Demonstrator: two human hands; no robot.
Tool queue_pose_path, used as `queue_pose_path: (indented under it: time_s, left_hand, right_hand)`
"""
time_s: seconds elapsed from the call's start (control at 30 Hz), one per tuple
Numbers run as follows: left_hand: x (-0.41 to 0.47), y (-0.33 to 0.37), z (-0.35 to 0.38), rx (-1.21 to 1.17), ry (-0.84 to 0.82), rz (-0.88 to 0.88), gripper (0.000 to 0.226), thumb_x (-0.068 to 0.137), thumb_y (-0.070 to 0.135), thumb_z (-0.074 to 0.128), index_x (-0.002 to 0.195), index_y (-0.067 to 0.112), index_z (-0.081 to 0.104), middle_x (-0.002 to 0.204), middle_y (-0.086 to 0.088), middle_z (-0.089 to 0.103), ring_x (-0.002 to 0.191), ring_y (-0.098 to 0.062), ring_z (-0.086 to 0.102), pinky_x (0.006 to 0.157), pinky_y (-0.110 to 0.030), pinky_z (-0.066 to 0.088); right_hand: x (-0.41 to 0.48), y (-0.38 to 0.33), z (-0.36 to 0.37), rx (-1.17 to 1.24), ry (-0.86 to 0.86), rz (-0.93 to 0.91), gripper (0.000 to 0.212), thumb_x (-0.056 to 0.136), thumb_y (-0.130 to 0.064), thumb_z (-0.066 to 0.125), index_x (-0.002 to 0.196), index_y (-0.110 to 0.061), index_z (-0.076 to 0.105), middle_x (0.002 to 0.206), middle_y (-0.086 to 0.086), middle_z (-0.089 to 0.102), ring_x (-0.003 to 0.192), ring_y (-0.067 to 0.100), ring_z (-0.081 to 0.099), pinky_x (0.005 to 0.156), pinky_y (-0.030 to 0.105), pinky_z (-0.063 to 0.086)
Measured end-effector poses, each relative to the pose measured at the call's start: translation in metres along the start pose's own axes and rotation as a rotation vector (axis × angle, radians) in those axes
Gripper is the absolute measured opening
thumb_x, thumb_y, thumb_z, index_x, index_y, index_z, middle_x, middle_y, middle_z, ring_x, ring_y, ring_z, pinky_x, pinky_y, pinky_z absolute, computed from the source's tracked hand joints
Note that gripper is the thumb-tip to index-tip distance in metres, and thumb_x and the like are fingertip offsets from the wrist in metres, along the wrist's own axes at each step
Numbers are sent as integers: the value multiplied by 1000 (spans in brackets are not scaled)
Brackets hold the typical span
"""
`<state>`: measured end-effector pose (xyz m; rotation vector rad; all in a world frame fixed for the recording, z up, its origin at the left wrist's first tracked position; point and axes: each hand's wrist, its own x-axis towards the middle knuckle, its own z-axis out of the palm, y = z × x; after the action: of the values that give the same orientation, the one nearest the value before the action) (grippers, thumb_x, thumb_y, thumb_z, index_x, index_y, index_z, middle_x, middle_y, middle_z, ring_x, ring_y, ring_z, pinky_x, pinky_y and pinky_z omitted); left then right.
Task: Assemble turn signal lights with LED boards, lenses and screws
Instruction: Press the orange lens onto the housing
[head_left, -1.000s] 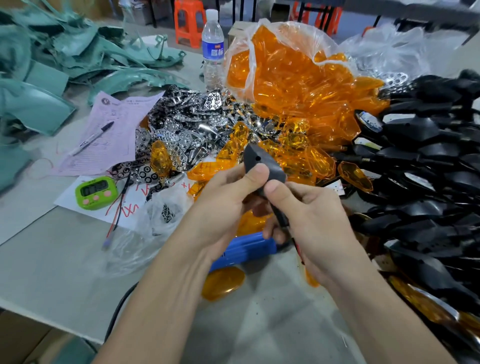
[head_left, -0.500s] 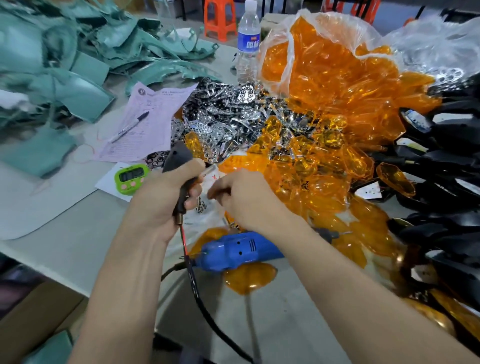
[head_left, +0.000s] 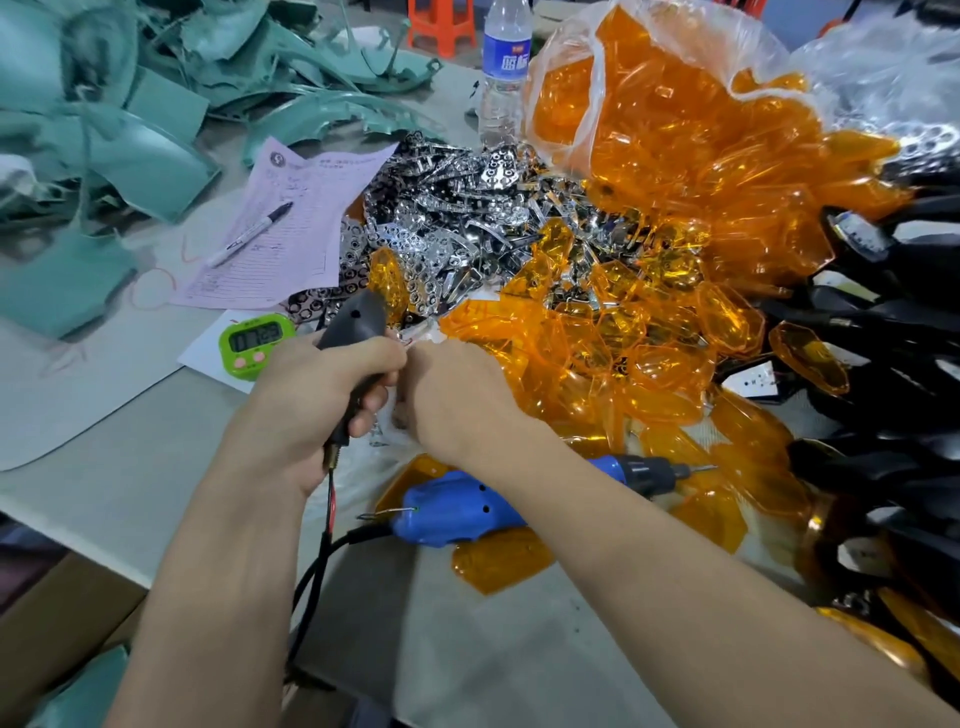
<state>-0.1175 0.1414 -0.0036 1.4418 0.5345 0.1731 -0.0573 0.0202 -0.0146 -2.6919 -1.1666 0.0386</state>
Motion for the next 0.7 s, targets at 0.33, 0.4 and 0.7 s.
queue_pose_path:
  time_s: [0.33, 0.4, 0.7]
  left_hand:
    - [-12, -3, 26, 34, -46, -10, 22, 61, 15, 76, 78, 5, 66, 59, -10, 54, 43, -15, 42, 34, -20, 30]
    - [-13, -4, 34, 61, -64, -12, 17, 66, 12, 77, 76, 5, 65, 57, -10, 53, 43, -17, 41, 35, -22, 31]
    - [-23, 7, 31, 74, 6, 100, 12, 62, 18, 77, 69, 10, 71, 55, -10, 52, 41, -18, 38, 34, -23, 29]
  right_hand:
    - [-28, 30, -19, 936, 322, 467, 23, 92, -19, 70, 71, -27, 73, 64, -11, 72, 56, 6, 65, 53, 27, 53]
    - [-34, 37, -23, 1038, 270, 446, 23, 94, -15, 68, 74, -24, 74, 61, -6, 71, 50, 6, 64, 48, 22, 49]
    - [-23, 44, -16, 1355, -17, 427, 12, 103, -5, 59, 95, -5, 68, 67, 3, 74, 60, 15, 72, 52, 22, 56]
